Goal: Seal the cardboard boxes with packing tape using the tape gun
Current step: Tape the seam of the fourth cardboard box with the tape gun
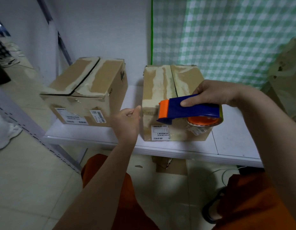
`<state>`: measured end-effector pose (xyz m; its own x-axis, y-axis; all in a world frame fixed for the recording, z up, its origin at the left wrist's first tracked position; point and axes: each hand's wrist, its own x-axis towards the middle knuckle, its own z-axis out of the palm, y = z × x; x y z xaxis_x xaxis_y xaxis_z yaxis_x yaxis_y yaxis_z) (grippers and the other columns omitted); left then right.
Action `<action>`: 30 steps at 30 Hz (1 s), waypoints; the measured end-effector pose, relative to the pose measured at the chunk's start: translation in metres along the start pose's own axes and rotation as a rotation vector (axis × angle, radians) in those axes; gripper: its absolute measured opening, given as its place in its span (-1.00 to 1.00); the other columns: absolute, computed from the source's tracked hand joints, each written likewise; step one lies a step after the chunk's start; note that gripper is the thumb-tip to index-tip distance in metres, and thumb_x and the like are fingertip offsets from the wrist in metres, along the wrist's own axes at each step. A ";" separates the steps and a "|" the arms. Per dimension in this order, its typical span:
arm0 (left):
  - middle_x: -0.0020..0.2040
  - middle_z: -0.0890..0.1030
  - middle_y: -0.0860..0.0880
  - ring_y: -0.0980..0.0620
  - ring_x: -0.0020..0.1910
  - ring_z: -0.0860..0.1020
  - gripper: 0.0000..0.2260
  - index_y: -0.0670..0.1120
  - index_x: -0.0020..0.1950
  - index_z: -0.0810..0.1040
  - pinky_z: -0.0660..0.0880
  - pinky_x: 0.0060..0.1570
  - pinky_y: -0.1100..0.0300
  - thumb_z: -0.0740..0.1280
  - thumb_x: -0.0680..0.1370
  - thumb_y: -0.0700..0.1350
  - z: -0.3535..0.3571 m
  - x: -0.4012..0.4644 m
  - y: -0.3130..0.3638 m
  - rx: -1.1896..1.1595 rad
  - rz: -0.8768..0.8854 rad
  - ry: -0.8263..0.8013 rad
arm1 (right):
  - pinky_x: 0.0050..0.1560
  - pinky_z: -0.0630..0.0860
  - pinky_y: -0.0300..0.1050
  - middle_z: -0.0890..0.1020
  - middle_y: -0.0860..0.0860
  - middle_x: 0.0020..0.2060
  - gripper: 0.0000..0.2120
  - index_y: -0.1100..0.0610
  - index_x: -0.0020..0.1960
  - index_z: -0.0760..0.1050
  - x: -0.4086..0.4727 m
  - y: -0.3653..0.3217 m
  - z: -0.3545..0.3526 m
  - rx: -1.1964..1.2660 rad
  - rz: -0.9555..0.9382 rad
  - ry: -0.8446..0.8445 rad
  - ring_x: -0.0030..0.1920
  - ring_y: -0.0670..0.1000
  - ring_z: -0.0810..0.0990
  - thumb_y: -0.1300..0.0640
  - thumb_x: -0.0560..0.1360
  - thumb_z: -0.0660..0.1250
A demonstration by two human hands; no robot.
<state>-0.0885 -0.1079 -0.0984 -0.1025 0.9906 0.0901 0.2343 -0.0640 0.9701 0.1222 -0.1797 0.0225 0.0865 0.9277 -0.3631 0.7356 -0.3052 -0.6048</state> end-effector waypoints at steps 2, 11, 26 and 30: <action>-0.39 0.61 -0.06 -0.08 -0.33 0.61 -0.77 -0.09 -0.32 0.61 0.61 -0.22 -0.03 0.42 0.50 -0.03 0.002 0.001 -0.002 0.002 0.003 0.019 | -0.25 0.54 -0.15 0.70 0.11 -0.25 -0.40 0.21 -0.13 0.61 0.000 -0.005 0.002 -0.019 0.007 0.018 -0.30 0.03 0.65 -0.30 0.14 0.38; -0.37 0.61 -0.02 -0.02 -0.30 0.61 -0.76 0.02 -0.35 0.53 0.56 -0.22 0.18 0.41 0.51 -0.04 0.007 0.004 -0.003 0.001 0.082 0.079 | -0.26 0.53 -0.15 0.70 0.13 -0.23 -0.34 0.23 -0.10 0.64 -0.005 -0.022 -0.012 -0.097 -0.019 0.087 -0.29 0.03 0.65 -0.32 0.12 0.38; -0.47 0.51 -0.06 -0.08 -0.44 0.49 -0.61 -0.16 -0.38 0.54 0.44 -0.39 0.06 0.29 0.59 0.01 0.016 0.004 -0.026 0.171 0.201 0.083 | -0.19 0.50 -0.07 0.68 0.18 -0.22 -0.43 0.30 -0.10 0.62 0.015 -0.022 -0.002 -0.190 0.038 0.051 -0.25 0.10 0.62 -0.25 0.32 0.40; -0.48 0.43 0.00 -0.05 -0.43 0.45 -0.58 -0.15 -0.39 0.47 0.38 -0.38 0.13 0.20 0.62 0.01 0.013 0.009 -0.031 0.459 0.205 -0.039 | -0.24 0.49 -0.11 0.67 0.12 -0.30 -0.47 0.25 -0.17 0.62 0.014 -0.022 -0.002 -0.200 0.034 0.046 -0.32 0.04 0.61 -0.26 0.32 0.40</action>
<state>-0.0842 -0.0951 -0.1310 0.0242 0.9675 0.2518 0.6480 -0.2070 0.7330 0.1091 -0.1596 0.0321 0.1402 0.9279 -0.3456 0.8502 -0.2917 -0.4383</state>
